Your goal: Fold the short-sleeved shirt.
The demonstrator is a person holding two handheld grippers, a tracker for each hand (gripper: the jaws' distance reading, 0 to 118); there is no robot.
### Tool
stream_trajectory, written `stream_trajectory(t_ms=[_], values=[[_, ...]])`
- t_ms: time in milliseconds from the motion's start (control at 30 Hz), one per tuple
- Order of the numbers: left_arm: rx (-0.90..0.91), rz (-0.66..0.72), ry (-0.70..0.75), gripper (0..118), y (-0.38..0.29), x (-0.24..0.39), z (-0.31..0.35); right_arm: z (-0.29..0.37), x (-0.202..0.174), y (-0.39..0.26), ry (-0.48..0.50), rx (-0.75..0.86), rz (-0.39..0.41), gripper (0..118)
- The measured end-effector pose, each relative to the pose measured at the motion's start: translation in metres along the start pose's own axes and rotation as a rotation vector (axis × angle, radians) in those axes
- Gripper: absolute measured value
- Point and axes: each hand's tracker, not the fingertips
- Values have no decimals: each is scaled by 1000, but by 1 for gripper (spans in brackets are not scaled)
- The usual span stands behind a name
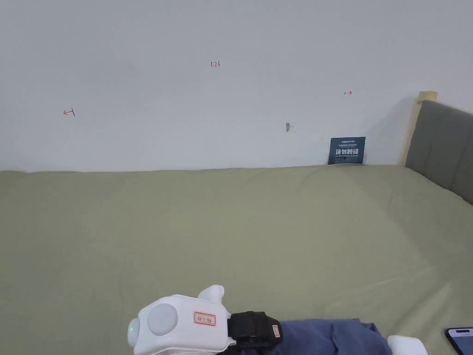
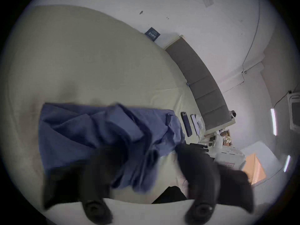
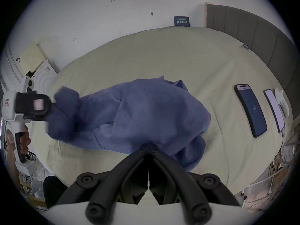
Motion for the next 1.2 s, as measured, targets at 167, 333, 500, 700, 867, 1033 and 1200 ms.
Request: stream_trajectory(t_ms=[167,333,500,700,867,1033,1200], values=[[148,63,-79,93,3,-20,36,1,-2,1,-8,4,15,0],[133,94,95,12,0,-39,28,5,-8,1,-2,21,25,0],[17,86,49,5,-21,-36,-17,10,-12,3,6,42,35,0],[33,147,-4,5,-48,-39,-73,10,-14,2,10,42,38,0],[34,141,23,1,-50,-39,-70,2,-16,1,11,23,52,0],[10,165,19,1,-37,-34,-50,0,-18,0,20,17,57,0],[44,73,29,1,-26,-45,6,0,-18,0,23,15,62,0]])
